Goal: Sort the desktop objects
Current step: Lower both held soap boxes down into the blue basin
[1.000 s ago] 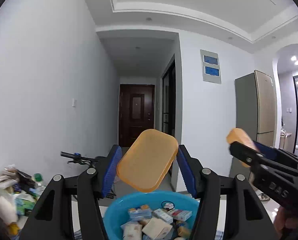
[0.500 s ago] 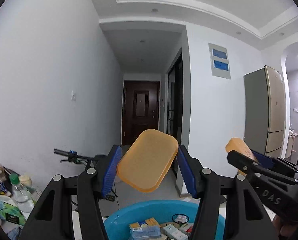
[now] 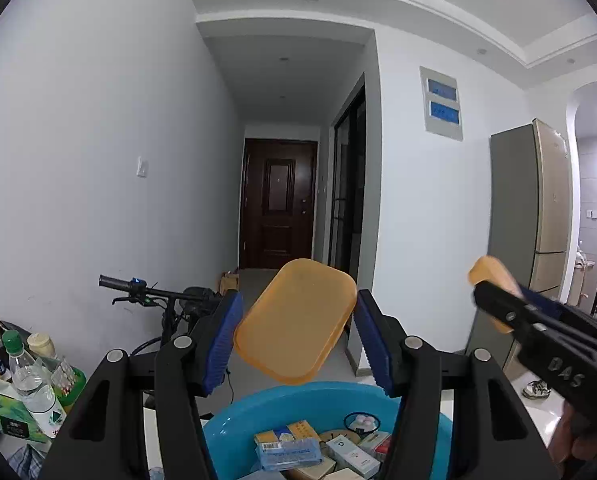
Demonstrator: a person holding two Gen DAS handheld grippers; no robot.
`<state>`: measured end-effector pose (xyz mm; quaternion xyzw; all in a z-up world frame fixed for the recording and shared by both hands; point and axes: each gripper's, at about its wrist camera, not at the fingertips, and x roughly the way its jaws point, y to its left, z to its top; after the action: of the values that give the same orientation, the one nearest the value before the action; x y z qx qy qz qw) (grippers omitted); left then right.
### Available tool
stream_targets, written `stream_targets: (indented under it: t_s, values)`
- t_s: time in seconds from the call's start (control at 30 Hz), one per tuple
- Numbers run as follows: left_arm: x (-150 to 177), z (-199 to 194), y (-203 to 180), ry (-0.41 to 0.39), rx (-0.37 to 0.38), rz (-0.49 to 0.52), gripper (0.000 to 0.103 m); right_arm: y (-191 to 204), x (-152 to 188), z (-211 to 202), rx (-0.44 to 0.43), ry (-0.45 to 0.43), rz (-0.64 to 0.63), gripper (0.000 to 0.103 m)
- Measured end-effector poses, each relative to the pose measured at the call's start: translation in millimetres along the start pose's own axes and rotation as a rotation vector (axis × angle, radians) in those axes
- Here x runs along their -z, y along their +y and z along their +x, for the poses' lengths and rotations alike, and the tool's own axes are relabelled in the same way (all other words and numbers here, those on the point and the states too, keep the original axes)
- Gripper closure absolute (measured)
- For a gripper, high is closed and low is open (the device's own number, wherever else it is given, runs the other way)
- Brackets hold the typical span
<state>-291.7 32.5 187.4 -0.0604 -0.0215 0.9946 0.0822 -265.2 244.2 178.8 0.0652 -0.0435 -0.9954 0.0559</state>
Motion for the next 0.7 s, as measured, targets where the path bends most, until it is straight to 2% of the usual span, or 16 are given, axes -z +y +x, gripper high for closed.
stream_targets:
  t_s: [0.1, 0.23, 0.4, 0.5, 0.57, 0.63, 0.7]
  values:
    - [5.2, 20.2, -0.4, 0.097, 0.011, 0.034, 0.043, -1.5, 0.2, 9.0, -0.020, 0.027, -0.005, 0.062]
    - [19.6, 54.5, 1.2, 0.248, 0.043, 0.027, 0.043, -4.4, 10.6, 33.0, -0.105, 0.166, 0.036, 0.062]
    - [50.8, 100.5, 1.4, 0.430, 0.071, 0.026, 0.043, -6.3, 24.5, 61.3, -0.081, 0.269, 0.019, 0.062]
    - [68.0, 120.0, 0.6, 0.493, 0.073, 0.032, 0.043, -10.7, 34.9, 78.9, -0.070, 0.330, 0.015, 0.062]
    - [84.9, 139.8, 0.5, 0.565, 0.062, 0.038, 0.043, -13.8, 42.0, 89.6, -0.065, 0.363, 0.019, 0.062]
    - [100.3, 154.8, 4.7, 0.631, 0.074, 0.008, 0.043, -17.5, 53.3, 104.2, -0.070, 0.430, 0.029, 0.062]
    - [110.0, 163.3, 8.4, 0.672, 0.089, -0.032, 0.043, -24.2, 64.0, 119.7, -0.110, 0.498, 0.061, 0.062]
